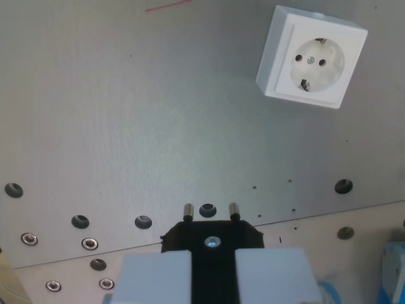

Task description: Move above the white socket

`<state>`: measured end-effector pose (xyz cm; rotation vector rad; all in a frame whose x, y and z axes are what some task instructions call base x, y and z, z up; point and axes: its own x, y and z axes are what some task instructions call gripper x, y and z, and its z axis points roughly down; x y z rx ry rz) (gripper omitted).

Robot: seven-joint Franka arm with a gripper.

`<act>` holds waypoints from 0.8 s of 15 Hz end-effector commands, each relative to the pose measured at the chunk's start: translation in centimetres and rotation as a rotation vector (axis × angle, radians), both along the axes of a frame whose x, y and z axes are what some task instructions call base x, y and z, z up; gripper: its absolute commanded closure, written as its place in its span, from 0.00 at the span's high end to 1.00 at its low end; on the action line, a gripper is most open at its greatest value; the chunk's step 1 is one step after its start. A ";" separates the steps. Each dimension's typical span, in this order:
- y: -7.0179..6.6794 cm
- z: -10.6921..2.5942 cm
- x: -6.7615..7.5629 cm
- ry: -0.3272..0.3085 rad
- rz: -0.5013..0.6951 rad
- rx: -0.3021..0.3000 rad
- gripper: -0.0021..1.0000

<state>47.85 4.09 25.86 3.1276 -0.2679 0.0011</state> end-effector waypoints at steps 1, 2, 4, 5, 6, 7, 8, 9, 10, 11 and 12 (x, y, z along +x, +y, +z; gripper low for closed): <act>0.0 0.0 0.0 0.000 0.000 0.000 0.00; 0.0 0.0 0.0 0.000 0.000 0.000 0.00; 0.0 0.0 0.0 0.000 -0.001 0.000 0.00; 0.0 0.0 0.0 0.000 -0.001 0.000 0.00; 0.0 0.0 0.0 0.000 -0.002 0.000 0.00; 0.0 -0.1 0.0 0.000 -0.004 0.000 0.00; -0.1 -0.1 0.0 0.000 -0.005 0.000 0.00; -0.1 -0.1 0.0 0.000 -0.008 0.000 0.00; -0.1 -0.2 0.0 -0.001 -0.011 0.000 0.00; -0.2 -0.3 0.0 -0.001 -0.015 0.000 0.00; -0.2 -0.4 0.0 -0.003 -0.019 0.000 0.00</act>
